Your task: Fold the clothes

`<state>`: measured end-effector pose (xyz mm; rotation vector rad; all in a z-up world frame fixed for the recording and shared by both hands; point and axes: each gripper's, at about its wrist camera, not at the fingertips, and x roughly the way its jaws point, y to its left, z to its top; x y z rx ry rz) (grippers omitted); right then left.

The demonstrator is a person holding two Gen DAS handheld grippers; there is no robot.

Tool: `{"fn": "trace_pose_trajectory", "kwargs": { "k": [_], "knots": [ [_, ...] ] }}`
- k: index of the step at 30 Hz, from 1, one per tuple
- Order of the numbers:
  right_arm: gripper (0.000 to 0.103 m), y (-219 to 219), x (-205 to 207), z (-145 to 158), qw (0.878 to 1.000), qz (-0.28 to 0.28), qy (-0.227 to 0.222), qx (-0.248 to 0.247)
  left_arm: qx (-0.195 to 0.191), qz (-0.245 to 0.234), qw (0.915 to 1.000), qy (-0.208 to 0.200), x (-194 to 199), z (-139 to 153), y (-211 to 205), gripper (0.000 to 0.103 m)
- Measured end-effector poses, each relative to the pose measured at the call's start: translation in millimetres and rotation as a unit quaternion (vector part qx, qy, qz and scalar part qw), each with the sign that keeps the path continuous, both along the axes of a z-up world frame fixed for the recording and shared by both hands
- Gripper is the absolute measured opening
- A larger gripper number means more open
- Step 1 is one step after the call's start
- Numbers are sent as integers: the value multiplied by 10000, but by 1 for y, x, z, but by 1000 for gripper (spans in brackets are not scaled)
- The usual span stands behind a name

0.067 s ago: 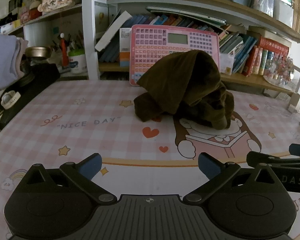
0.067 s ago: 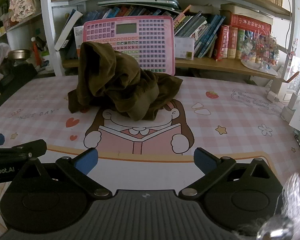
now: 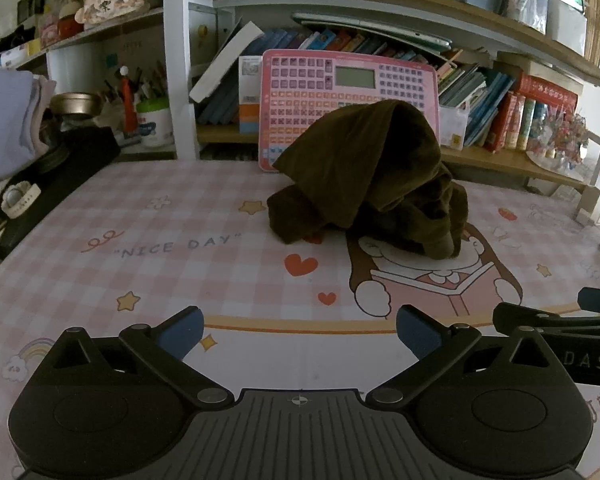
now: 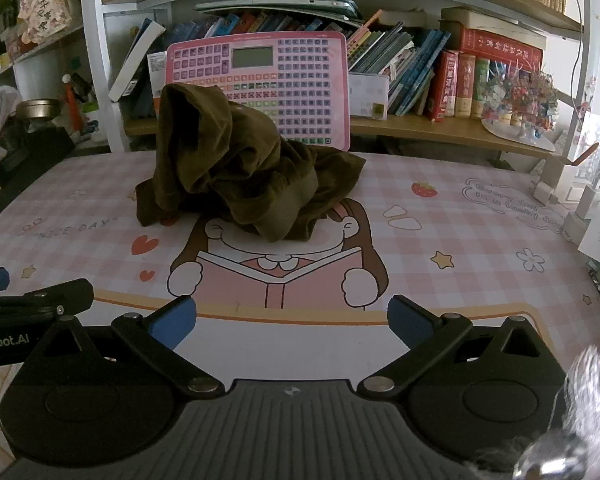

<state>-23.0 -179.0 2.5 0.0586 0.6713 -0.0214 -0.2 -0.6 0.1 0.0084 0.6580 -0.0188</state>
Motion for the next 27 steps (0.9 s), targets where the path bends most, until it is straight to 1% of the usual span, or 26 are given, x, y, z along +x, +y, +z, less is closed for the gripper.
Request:
{"fn": "trace_pose_trajectory", "kwargs": {
  "k": [27],
  "knots": [
    [103,-1,-3,1,10000,-19,11,47,4,-4,10000,-1,-2,0,0,103]
  ]
}}
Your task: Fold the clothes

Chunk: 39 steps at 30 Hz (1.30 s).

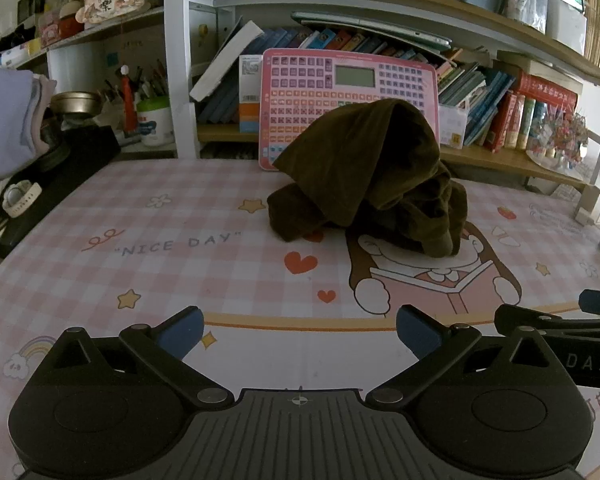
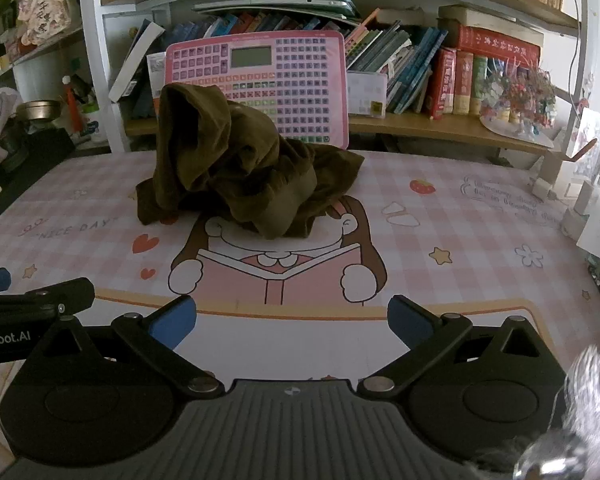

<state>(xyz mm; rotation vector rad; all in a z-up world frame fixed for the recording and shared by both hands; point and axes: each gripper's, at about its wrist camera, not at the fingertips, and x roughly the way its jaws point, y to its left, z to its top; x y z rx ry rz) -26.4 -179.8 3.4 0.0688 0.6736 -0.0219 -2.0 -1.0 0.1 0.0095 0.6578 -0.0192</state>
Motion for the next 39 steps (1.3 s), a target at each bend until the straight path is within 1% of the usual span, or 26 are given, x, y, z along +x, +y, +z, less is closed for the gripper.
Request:
{"fn": "trace_pose_trajectory", "kwargs": {
  "k": [39],
  "knots": [
    [103,0,2,-2,10000,-27,75,9,-29,-45,10000,77,2,-1,2,103]
  ]
}}
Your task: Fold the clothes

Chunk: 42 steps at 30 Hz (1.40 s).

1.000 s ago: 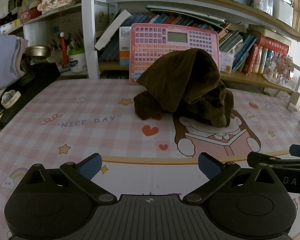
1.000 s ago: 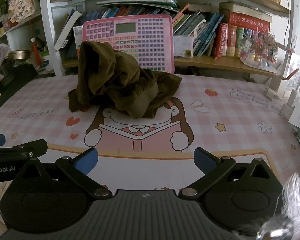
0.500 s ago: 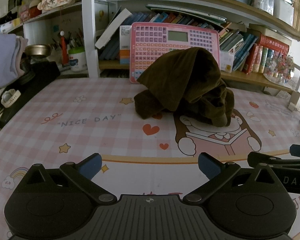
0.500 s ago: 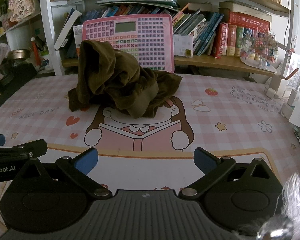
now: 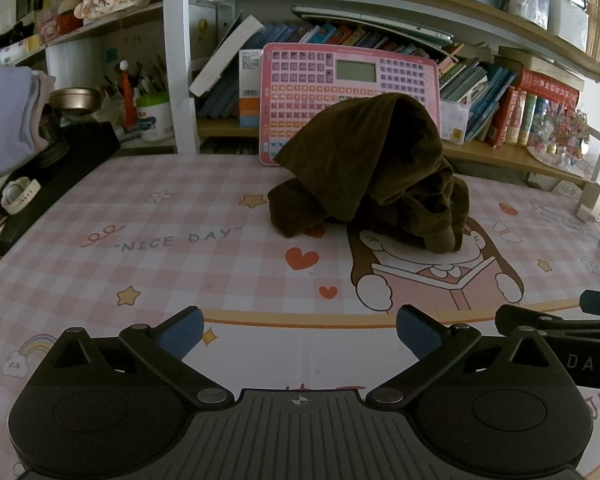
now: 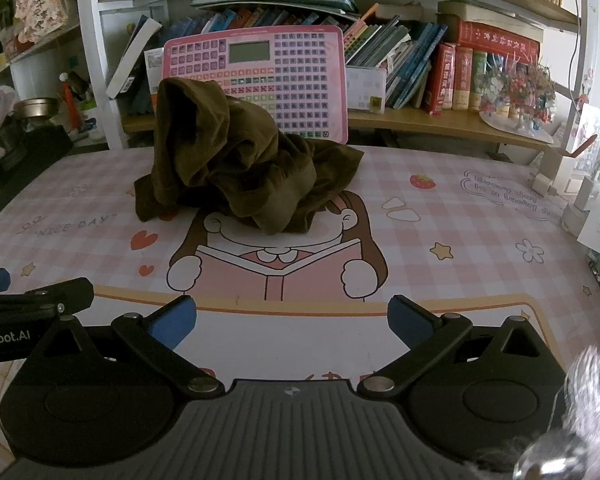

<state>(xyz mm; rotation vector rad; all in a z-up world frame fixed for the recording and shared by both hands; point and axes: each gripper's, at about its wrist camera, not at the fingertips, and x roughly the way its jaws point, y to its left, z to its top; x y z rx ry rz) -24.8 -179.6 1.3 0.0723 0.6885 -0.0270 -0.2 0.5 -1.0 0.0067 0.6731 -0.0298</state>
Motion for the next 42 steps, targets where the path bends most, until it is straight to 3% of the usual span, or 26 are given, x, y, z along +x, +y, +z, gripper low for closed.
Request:
{"fn": "trace_pose_trajectory", "kwargs": {
  "k": [30,42],
  "knots": [
    [103,-22,17,-10,9997,-55,135,195,35,-237,9997,69,22,-4,-21,103],
    [103,-58,25,-22,9926,-434,431,1051,434,-865,9945,-410,76,29,-50,103]
  ]
}}
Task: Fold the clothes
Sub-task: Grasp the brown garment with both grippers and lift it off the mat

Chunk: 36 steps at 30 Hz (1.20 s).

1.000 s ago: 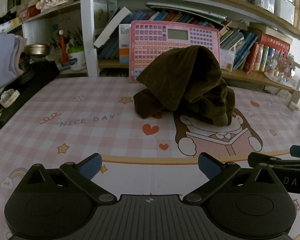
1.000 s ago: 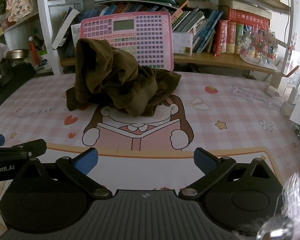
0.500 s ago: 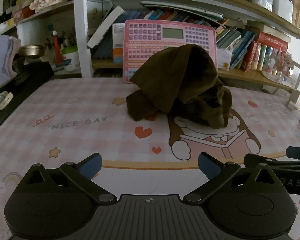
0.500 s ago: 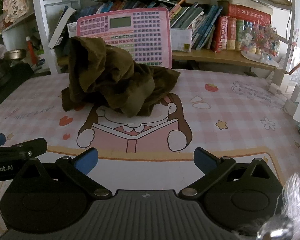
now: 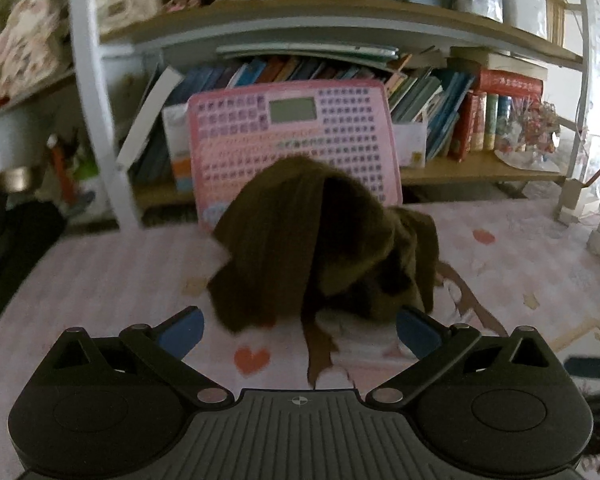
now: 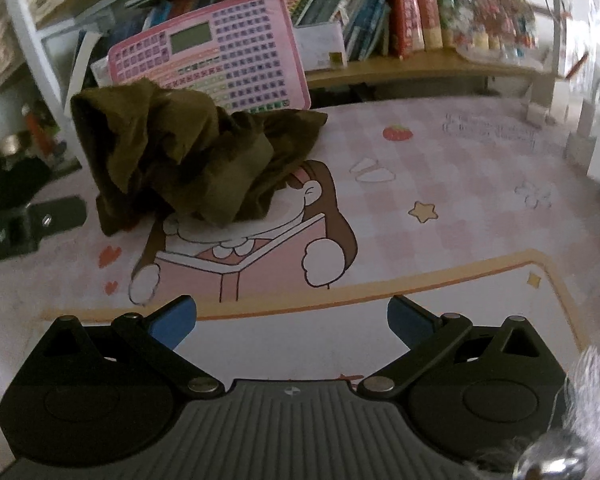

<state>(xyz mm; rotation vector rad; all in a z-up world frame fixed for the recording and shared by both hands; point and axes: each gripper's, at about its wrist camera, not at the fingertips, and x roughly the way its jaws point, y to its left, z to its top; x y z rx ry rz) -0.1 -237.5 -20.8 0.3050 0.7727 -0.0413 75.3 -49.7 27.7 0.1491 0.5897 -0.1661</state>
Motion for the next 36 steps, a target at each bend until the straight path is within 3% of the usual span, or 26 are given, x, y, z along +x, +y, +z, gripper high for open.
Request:
{"fn": "trace_pose_trajectory", "kwargs": {
  "k": [4,7,10,12,13,14,16,18,23,27,31,34,36],
  "knots": [
    [103,-15,-1,0,9981,-162,69,591,13,93,10000,-30,33,-2,-13,103],
    [103,-28,-2,-2,9923,-355,170,1178,-191,54,9996,210,60,-5,-17,103],
    [103,-45,-3,-3,9783,-603,254,1964,-586,125,9971,477,84,-7,-10,102],
    [103,-55,-6,-3,9644,-694,217,2542,-828,200,9953,463,90,-5,-3,92],
    [103,-60,-7,-3,9568,-726,192,2810,-860,271,9947,498,92,-4,1,72],
    [103,-63,-9,-2,9521,-690,127,2975,-865,371,9939,567,94,-3,4,38],
    [102,-68,-13,-4,9427,-661,99,3270,-918,566,9917,694,94,-3,12,11],
    [100,-72,-15,-7,9322,-667,151,3555,-1070,747,9882,798,90,-3,23,8],
    [100,-87,-23,-22,8822,-752,224,4643,-1781,675,9783,821,37,16,39,6],
    [100,-93,-25,-39,8297,-798,352,5514,-2244,307,9719,647,-15,39,33,6],
    [100,-89,-21,-55,7864,-733,564,6107,-2284,186,9722,488,-56,57,25,6],
    [100,-82,-17,-62,7664,-682,694,6350,-2104,241,9765,401,-83,67,29,6],
    [100,-76,-16,-64,7595,-664,761,6426,-2105,339,9760,434,-98,69,37,6]
  ]
}}
